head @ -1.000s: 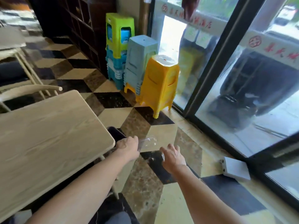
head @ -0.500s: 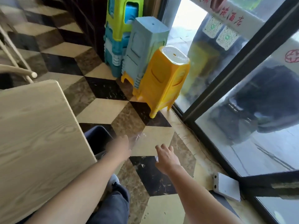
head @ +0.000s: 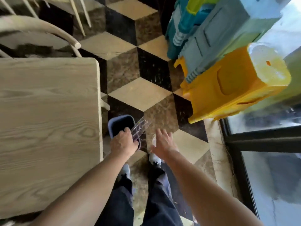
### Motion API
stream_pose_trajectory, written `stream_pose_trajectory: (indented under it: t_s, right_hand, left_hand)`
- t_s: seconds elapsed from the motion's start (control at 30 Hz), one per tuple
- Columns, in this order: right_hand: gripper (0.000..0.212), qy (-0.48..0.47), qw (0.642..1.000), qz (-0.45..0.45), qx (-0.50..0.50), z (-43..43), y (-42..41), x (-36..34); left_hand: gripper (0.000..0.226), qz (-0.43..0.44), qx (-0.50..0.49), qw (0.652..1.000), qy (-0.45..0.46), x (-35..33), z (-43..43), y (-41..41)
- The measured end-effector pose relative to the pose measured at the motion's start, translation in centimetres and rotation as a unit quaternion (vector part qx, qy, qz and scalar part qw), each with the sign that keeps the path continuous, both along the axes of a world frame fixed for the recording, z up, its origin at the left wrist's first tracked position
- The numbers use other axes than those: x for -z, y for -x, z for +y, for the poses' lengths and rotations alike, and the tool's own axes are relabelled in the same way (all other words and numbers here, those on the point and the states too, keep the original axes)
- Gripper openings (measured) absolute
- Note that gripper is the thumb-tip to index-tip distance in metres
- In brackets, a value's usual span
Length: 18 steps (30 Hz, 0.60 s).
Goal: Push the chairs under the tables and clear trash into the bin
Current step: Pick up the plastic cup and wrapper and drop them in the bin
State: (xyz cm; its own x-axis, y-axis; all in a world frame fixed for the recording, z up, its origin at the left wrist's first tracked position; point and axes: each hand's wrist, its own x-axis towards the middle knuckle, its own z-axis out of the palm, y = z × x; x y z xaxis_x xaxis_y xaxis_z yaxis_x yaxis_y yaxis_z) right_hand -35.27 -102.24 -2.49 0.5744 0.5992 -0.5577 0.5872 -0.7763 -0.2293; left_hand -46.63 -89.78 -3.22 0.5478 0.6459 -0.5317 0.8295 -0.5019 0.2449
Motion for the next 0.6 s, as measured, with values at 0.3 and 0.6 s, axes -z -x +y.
stream_pose_trajectory:
  t_s: [0.3,0.6]
  right_hand:
    - [0.065,0.048,0.992,0.084,-0.078,8.2,-6.2,13.9]
    - [0.060,0.042,0.983,0.148,-0.099,9.7,-5.2,28.8]
  left_hand:
    - [0.041,0.086,-0.262,0.960,0.041,12.4,1.6,-3.4]
    - [0.040,0.131,-0.348,0.928,0.004,29.2,4.3,-6.1]
